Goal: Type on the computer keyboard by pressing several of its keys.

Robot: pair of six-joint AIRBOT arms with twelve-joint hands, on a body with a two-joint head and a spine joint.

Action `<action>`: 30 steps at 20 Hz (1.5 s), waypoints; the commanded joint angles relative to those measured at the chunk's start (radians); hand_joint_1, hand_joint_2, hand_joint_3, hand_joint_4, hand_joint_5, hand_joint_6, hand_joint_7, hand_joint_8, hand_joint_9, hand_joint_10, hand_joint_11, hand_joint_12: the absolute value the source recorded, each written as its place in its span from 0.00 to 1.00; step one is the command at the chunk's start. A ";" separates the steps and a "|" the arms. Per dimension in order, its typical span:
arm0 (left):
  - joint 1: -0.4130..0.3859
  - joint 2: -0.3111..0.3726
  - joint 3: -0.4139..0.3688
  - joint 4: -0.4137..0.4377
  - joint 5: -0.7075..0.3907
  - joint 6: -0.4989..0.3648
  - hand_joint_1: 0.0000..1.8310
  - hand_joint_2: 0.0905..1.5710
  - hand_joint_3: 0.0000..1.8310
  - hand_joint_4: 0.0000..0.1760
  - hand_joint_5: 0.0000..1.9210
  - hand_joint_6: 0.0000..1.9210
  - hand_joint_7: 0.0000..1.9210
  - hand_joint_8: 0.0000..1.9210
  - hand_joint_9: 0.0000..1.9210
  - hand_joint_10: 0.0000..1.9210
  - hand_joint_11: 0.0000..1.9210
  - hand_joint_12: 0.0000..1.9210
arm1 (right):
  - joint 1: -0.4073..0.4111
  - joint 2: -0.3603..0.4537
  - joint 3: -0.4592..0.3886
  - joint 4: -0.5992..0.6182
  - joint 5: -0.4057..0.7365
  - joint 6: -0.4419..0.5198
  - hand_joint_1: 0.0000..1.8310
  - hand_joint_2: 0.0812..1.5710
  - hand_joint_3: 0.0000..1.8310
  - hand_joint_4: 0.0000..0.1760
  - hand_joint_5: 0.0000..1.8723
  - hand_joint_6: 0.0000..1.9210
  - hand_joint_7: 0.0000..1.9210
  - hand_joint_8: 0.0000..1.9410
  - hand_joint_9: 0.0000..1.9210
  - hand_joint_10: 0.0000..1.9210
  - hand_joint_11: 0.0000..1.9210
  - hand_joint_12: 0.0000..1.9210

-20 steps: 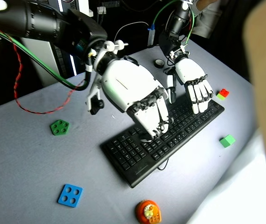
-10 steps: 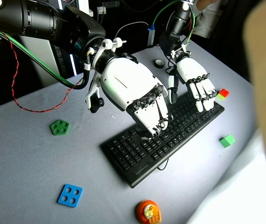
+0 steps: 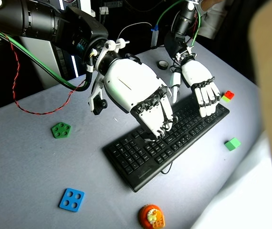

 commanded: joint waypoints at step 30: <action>-0.019 0.014 0.025 0.026 -0.101 -0.019 0.00 0.79 0.00 0.20 0.12 0.01 0.17 0.00 0.08 0.25 0.00 0.65 | 0.001 -0.002 -0.004 -0.099 0.035 0.021 0.04 0.81 0.00 0.00 0.35 0.29 0.49 0.01 0.34 0.49 0.15 0.88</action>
